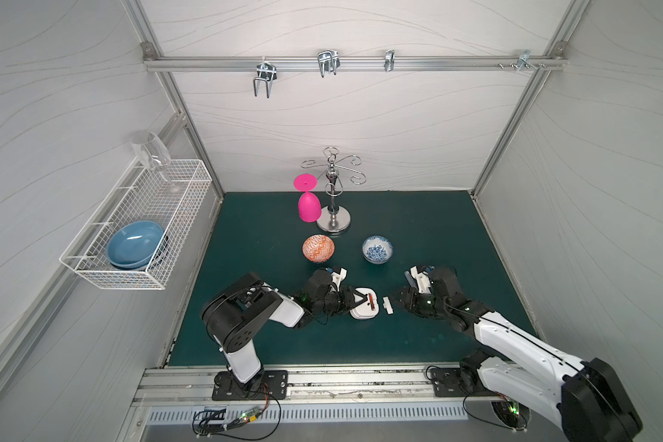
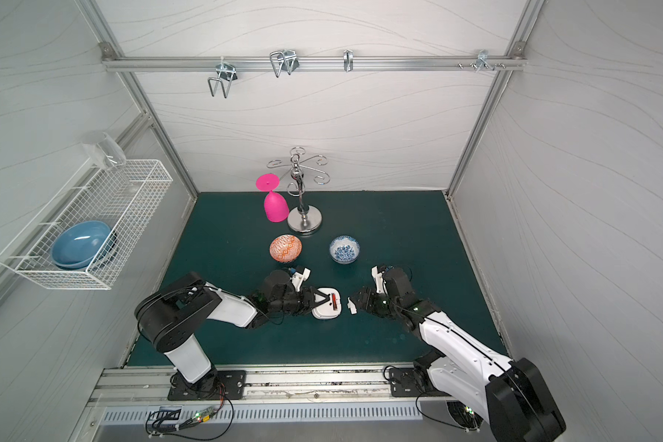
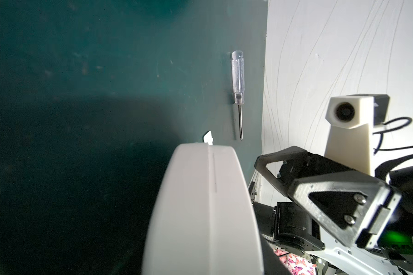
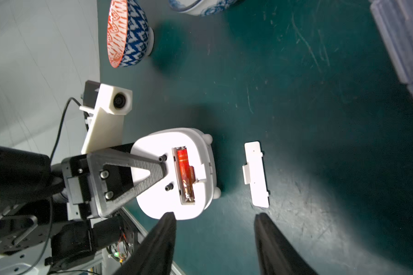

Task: Remove the battery from the alarm
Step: Place the alarm at the center of the board, then adjust the alarm at the center of the board.

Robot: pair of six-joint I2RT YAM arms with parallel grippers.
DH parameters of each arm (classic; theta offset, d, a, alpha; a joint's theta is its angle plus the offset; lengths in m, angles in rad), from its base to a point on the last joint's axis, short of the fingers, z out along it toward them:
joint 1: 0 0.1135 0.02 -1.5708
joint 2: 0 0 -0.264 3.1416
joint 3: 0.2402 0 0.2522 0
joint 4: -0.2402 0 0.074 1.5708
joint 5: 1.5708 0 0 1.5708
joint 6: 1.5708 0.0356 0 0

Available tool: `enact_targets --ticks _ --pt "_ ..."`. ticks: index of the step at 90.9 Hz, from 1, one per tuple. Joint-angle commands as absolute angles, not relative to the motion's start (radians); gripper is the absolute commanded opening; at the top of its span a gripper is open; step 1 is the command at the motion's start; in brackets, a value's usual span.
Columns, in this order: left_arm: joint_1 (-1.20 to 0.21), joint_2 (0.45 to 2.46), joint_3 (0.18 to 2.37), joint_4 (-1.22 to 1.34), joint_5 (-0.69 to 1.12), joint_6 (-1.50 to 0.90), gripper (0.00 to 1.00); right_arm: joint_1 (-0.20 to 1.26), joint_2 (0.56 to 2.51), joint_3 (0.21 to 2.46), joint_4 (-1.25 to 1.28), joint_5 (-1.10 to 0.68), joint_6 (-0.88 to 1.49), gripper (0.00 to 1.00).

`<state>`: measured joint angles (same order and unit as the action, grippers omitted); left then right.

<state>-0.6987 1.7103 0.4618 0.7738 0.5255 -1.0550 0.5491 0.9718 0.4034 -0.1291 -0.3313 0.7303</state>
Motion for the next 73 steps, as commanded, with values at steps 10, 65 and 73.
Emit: enact_targets --ticks 10,65,73 --pt "-0.663 1.589 0.451 0.549 0.457 -0.939 0.71 0.631 1.048 0.484 -0.237 -0.362 0.603 0.73" --pt "-0.482 1.091 0.333 0.098 0.397 -0.876 0.74 0.937 1.473 0.778 -0.234 -0.393 0.516 0.82" --pt "-0.458 1.037 0.32 0.058 0.418 -0.879 0.73 0.975 1.523 0.824 -0.208 -0.438 0.497 0.81"
